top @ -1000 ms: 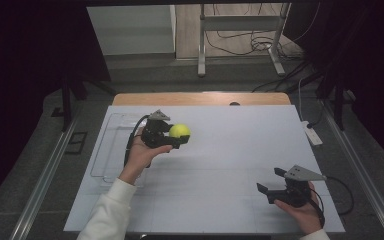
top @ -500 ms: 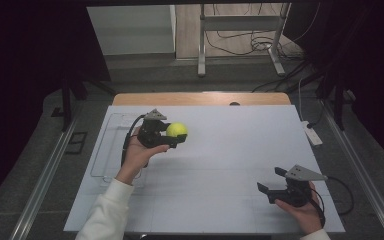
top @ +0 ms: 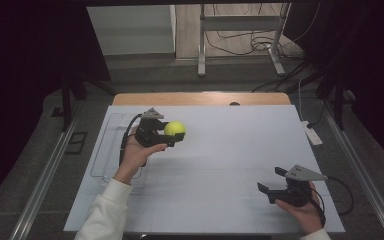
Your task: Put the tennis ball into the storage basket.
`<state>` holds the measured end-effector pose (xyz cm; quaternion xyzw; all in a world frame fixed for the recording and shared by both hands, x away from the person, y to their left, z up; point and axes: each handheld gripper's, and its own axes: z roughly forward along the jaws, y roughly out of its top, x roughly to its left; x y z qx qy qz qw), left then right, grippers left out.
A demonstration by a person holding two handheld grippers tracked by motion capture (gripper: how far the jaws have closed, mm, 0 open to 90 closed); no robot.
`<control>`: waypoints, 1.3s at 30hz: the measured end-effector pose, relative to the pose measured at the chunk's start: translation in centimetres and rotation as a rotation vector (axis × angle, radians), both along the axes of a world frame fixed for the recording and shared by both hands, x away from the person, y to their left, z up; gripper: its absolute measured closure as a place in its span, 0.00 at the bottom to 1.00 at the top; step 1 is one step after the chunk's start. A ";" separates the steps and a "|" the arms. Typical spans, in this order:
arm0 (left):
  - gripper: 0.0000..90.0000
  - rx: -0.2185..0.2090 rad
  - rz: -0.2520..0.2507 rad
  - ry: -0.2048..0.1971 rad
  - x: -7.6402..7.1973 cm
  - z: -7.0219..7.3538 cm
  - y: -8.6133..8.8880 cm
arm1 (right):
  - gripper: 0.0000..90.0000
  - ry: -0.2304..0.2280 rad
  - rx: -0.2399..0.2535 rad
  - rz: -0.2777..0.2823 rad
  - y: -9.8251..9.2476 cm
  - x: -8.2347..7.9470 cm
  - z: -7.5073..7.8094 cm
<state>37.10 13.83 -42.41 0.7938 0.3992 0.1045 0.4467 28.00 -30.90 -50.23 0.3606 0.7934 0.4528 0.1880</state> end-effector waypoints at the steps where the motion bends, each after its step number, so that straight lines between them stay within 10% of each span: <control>1: 0.30 0.001 0.002 -0.001 0.0 0.0 0.1 | 0.12 0.000 0.001 0.000 0.0 0.0 0.0; 39: 0.30 -0.049 0.081 -0.054 -0.4 1.3 2.0 | 0.13 0.001 -0.006 0.001 -0.1 0.1 0.0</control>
